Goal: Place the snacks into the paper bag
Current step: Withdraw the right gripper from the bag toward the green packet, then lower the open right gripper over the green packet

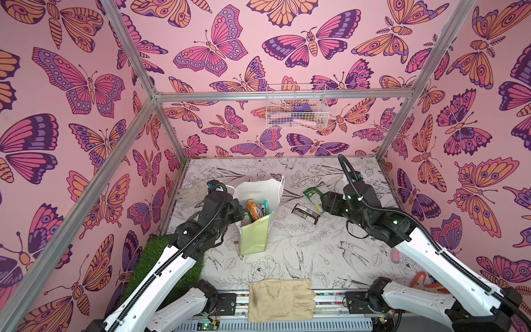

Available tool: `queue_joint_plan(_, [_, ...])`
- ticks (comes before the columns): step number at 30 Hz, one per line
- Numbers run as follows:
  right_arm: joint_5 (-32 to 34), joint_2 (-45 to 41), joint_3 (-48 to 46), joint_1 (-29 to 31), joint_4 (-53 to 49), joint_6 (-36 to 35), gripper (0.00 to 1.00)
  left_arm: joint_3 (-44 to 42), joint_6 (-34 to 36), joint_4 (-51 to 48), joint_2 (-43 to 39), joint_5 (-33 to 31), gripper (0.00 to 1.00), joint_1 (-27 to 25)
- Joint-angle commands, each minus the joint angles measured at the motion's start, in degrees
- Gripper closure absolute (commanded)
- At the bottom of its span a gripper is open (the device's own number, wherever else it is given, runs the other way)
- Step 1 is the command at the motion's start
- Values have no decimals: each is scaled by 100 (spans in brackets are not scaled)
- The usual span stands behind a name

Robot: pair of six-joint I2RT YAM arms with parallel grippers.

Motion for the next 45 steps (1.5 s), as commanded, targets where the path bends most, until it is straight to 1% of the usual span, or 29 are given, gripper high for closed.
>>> queue_joint_plan(1, [-459,-96,-260,-356,-158,135,23,28,88,177,-128,58,100,44])
queue_joint_plan(5, [-896,-98,-606,-761,-116,199,21,-9,79,186,-180,59,100,44])
queue_joint_plan(8, [-1049,-48,-782,-926,-112,238,20,-36,79,187,-211,51,100,44])
queue_joint_plan(23, [-2031,-40,-1549,-1718,336,495,24,-187,68,185,-348,15,100,44])
queue_joint_plan(29, [-2566,-1,-1854,-1986,768,576,25,-239,63,173,-401,24,100,48])
queue_joint_plan(34, [-2991,200,-2097,-2236,1192,694,25,-301,41,173,-453,6,100,44])
queue_joint_plan(39, [-3195,424,-2263,-2388,1498,779,29,-328,54,171,-472,-2,100,44])
queue_joint_plan(45, [-3099,567,-2435,-2564,1666,874,27,-376,45,163,-505,-13,100,48])
